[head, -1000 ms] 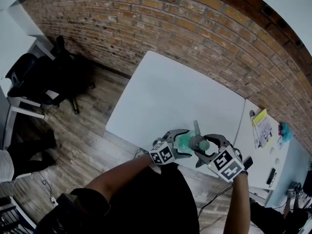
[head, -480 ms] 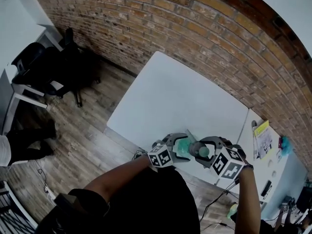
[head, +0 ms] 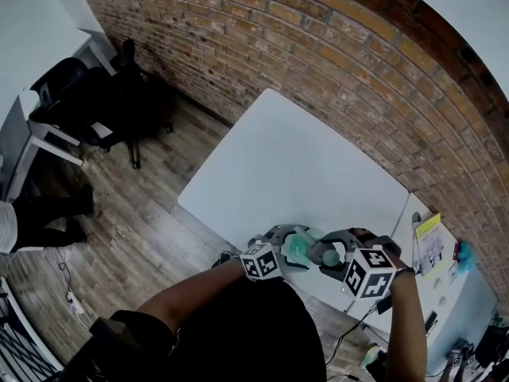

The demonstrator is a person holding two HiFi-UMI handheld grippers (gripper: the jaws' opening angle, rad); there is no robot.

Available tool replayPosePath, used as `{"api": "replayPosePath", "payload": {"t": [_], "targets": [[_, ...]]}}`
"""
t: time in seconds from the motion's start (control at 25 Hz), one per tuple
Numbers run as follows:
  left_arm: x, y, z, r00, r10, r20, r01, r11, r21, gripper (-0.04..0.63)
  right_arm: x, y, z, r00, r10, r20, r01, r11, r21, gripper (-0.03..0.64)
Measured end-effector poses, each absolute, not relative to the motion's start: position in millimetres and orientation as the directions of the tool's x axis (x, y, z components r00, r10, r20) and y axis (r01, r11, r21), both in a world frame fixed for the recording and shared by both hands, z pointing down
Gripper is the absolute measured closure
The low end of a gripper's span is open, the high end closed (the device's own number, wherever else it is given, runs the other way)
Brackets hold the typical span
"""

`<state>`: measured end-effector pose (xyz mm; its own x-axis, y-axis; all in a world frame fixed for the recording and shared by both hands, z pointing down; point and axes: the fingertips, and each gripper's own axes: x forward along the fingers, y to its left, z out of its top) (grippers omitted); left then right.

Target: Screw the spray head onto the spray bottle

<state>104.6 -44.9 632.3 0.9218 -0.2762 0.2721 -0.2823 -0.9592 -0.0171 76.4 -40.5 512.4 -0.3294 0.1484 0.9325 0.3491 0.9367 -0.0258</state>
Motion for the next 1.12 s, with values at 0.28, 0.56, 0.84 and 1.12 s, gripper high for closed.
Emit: {"api": "replayPosePath", "payload": {"t": [0.28, 0.56, 0.84, 1.12], "targets": [[104, -44, 631, 0.92, -0.276, 0.279, -0.286, -0.958, -0.006, 0.106, 70, -50, 492, -0.499, 0.049, 0.865, 0.078, 0.997, -0.012, 0.351], [103, -45, 631, 0.921, -0.269, 0.281, -0.279, -0.96, -0.003, 0.106, 85, -56, 483, -0.484, -0.24, 0.842, -0.43, 0.903, 0.01, 0.351], [105, -46, 631, 0.925, -0.253, 0.283, -0.261, -0.965, -0.008, 0.106, 85, -58, 516, -0.358, -0.347, 0.867, -0.583, 0.808, 0.083, 0.351], [107, -48, 631, 0.932, -0.235, 0.276, -0.244, -0.97, -0.001, 0.106, 85, -57, 516, -0.37, -0.315, 0.874, -0.479, 0.871, 0.112, 0.351]]}}
